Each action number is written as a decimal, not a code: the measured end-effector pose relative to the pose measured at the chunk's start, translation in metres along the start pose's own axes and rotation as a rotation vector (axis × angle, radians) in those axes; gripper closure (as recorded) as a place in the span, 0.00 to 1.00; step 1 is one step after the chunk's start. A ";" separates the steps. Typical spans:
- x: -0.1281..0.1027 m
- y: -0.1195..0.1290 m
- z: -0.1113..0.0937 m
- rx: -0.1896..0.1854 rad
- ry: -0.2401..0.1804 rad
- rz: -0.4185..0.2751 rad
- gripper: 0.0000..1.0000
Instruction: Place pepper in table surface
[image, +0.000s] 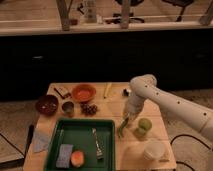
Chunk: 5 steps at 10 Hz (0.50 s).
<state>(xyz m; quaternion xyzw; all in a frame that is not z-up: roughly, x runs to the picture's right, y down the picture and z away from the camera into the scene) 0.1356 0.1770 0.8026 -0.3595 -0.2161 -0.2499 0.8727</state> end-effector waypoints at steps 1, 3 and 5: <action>0.000 -0.001 0.001 0.002 0.000 -0.003 0.98; 0.001 -0.001 0.001 0.003 -0.001 -0.005 0.98; 0.001 -0.001 0.002 0.004 -0.001 -0.008 0.97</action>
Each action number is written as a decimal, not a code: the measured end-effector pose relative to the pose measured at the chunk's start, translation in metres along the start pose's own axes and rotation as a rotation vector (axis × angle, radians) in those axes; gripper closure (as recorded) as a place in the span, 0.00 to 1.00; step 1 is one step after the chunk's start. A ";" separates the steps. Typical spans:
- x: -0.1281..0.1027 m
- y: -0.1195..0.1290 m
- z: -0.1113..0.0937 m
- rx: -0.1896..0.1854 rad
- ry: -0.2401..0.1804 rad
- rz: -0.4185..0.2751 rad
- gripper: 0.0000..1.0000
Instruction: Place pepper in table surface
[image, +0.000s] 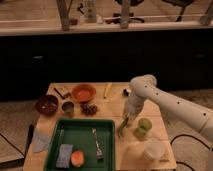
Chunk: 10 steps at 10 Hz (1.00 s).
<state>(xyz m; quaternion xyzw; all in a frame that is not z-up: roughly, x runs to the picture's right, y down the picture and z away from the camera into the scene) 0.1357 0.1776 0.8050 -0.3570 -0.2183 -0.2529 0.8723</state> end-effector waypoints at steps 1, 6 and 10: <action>0.000 0.000 0.001 0.001 -0.001 -0.001 0.93; 0.001 0.000 0.001 0.005 -0.001 -0.006 0.93; 0.002 -0.001 0.000 0.007 -0.001 -0.009 0.95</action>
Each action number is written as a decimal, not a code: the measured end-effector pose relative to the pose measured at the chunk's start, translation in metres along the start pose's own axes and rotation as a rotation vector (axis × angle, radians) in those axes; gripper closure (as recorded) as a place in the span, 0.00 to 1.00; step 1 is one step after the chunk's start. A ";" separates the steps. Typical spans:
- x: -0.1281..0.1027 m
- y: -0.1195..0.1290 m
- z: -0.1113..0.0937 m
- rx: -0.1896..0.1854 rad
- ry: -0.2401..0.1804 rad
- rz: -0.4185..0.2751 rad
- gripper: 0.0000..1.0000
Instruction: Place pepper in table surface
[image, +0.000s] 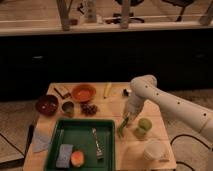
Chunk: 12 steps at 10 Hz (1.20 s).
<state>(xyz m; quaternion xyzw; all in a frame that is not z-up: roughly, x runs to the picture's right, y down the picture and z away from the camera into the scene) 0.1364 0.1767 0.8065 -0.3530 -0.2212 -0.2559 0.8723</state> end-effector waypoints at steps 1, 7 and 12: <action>0.001 -0.001 -0.001 0.002 0.001 -0.001 0.99; 0.016 -0.007 0.002 0.002 0.000 -0.001 1.00; 0.032 -0.012 0.022 -0.006 -0.015 0.014 1.00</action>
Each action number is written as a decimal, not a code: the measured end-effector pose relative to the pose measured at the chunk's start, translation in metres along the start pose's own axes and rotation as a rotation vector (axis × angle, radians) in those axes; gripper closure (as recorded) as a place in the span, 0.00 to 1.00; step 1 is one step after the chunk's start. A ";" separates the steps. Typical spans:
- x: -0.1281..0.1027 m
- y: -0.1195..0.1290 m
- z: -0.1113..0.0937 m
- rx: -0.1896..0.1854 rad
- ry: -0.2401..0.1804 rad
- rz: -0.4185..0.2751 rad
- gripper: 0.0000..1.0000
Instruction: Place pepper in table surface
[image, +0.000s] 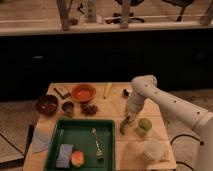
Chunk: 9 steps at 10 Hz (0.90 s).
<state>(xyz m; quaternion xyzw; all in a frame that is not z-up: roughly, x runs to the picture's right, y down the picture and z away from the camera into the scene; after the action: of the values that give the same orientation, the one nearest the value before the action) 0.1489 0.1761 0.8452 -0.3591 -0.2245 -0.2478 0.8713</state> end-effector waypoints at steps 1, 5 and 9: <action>0.002 -0.002 0.003 -0.001 -0.005 -0.001 1.00; 0.006 -0.005 0.003 0.001 -0.014 -0.003 0.94; 0.003 -0.013 0.002 -0.003 -0.025 -0.015 0.53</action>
<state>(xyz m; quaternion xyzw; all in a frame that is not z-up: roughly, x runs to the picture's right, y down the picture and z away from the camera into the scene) 0.1432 0.1683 0.8550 -0.3615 -0.2377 -0.2503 0.8661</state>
